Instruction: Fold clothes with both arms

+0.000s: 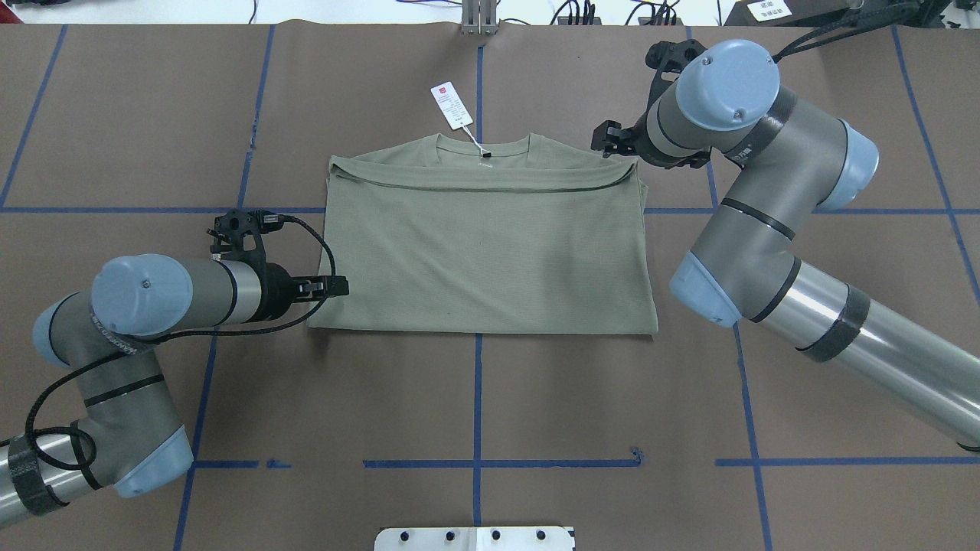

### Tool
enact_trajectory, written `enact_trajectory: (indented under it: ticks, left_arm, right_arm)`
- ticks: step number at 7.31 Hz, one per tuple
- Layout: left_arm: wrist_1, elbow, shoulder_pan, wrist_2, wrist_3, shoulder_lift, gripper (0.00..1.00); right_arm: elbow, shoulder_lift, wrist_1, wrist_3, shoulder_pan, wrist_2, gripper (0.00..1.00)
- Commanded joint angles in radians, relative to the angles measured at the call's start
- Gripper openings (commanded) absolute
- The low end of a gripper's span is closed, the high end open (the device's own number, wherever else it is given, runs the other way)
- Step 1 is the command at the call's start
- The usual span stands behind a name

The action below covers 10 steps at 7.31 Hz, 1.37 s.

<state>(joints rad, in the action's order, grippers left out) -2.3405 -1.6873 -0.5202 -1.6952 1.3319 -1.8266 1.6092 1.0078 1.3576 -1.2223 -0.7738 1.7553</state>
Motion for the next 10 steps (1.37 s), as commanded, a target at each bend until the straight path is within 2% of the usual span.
enact_trajectory:
  ticks: [1, 2, 3, 5, 6, 7, 8, 9, 10]
  left_arm:
    - [0.000, -0.002, 0.014, 0.002, -0.002, 0.003, 0.81]
    - [0.000, -0.002, 0.020, 0.009, 0.000, 0.003, 0.66]
    - [0.000, -0.006, 0.040, 0.015, 0.003, 0.003, 0.60]
    - [0.000, -0.006, 0.048, 0.015, 0.003, 0.003, 0.60]
    - [0.001, -0.006, 0.055, 0.035, 0.006, 0.003, 0.51]
    - [0.001, -0.006, 0.060, 0.046, 0.004, 0.004, 0.13]
    - [0.001, -0.008, 0.060, 0.054, 0.003, 0.016, 0.00]
    - [0.001, -0.035, 0.059, 0.058, -0.005, 0.036, 0.00]
    - [0.004, -0.095, 0.059, 0.051, -0.023, 0.105, 0.00]
  right_arm:
    - [-0.002, 0.002, 0.000, 0.001, 0.005, -0.002, 1.00]
    - [-0.003, 0.002, 0.000, 0.001, 0.005, -0.002, 1.00]
    - [-0.003, 0.000, 0.000, 0.000, 0.007, -0.002, 1.00]
    - [-0.003, 0.002, 0.000, 0.000, 0.007, -0.002, 1.00]
    - [-0.002, 0.000, 0.000, 0.000, 0.008, -0.002, 1.00]
    - [-0.002, 0.002, 0.000, 0.000, 0.008, -0.002, 1.00]
    - [0.000, 0.002, 0.000, 0.000, 0.010, -0.002, 1.00]
    - [-0.002, 0.002, 0.000, 0.000, 0.010, -0.002, 1.00]
    - [-0.002, 0.002, 0.000, 0.000, 0.011, -0.002, 1.00]
